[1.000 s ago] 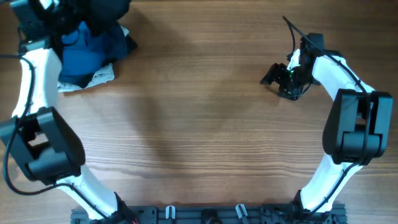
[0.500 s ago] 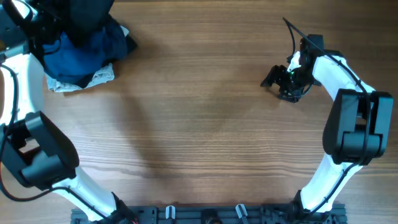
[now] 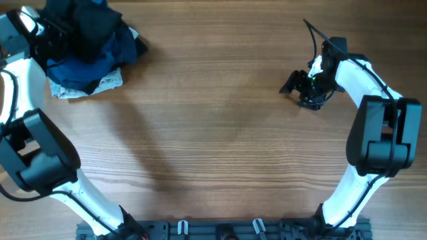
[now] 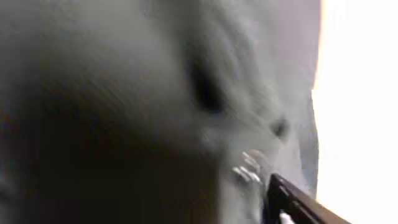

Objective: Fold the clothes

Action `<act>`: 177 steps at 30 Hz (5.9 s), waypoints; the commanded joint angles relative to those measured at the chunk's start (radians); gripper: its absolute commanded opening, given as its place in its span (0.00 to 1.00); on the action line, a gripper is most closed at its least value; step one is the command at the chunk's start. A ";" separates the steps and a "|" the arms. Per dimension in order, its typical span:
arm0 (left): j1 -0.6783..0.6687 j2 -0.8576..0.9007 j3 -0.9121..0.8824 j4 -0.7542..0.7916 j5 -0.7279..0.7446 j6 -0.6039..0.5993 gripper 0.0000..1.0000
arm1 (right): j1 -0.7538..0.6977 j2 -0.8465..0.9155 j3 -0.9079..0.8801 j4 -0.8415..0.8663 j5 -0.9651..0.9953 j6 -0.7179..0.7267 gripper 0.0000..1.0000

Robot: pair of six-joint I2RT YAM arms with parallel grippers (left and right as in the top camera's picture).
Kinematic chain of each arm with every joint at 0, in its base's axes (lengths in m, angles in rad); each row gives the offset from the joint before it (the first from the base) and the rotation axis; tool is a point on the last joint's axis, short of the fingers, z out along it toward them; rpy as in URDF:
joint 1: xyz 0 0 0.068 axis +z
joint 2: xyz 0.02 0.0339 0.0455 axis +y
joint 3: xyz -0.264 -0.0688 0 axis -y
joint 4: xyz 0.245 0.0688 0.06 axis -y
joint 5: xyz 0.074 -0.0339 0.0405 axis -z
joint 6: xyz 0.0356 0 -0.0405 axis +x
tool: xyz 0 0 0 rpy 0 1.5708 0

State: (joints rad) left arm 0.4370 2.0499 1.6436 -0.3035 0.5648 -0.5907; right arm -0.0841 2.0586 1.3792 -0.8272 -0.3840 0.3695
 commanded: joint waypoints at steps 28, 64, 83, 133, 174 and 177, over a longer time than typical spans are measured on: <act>0.019 -0.208 0.025 -0.308 -0.245 0.037 1.00 | -0.005 0.059 -0.045 -0.021 0.069 -0.029 0.76; -0.125 0.017 0.025 0.325 -0.319 0.139 0.04 | -0.005 0.058 -0.045 -0.050 0.070 -0.055 0.76; -0.200 0.190 0.025 0.168 -0.379 0.143 0.04 | -0.005 0.059 -0.045 -0.048 0.070 -0.056 0.76; -0.237 0.037 0.025 0.263 -0.666 0.218 0.07 | -0.005 0.059 -0.045 -0.045 0.070 -0.056 0.77; -0.318 -0.812 0.012 -0.790 -0.318 0.229 1.00 | -0.009 -0.895 0.002 -0.428 0.153 -0.029 0.80; -0.396 -0.814 -0.063 -0.805 -0.320 0.248 1.00 | -0.009 -1.021 0.002 -0.484 0.177 -0.029 0.80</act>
State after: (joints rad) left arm 0.1131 1.2274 1.6527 -1.1004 0.2314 -0.3763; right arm -0.0891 1.1496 1.3769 -1.2781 -0.2432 0.3363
